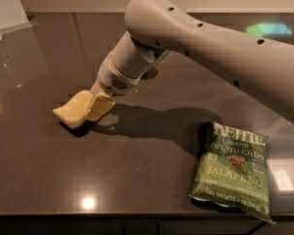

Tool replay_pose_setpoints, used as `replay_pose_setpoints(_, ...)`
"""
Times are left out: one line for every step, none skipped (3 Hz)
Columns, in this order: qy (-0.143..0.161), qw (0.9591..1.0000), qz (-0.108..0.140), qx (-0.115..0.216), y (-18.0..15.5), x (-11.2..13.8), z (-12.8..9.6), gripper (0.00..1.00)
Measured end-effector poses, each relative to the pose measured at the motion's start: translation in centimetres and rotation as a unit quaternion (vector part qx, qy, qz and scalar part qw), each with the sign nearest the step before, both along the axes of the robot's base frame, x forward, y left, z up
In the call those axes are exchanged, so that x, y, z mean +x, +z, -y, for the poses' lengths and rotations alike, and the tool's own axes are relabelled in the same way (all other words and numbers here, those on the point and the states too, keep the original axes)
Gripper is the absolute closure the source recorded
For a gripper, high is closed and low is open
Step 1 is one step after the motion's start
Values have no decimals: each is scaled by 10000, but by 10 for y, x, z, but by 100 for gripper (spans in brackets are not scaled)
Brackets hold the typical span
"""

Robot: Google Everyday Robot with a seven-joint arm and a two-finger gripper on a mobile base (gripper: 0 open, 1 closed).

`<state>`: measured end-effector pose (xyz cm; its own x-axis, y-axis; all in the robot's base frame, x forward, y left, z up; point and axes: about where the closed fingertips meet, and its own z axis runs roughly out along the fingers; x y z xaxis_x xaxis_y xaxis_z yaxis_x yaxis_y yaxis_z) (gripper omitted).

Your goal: Pick sponge

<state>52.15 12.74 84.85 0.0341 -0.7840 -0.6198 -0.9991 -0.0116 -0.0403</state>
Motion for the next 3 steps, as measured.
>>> replay_pose_setpoints(-49,10000,27,1,26,0,7,100)
replay_pose_setpoints(3,9999,147,90,62,-3,14,100)
replay_pose_setpoints(116,9991,310,255,98,-6,20,100)
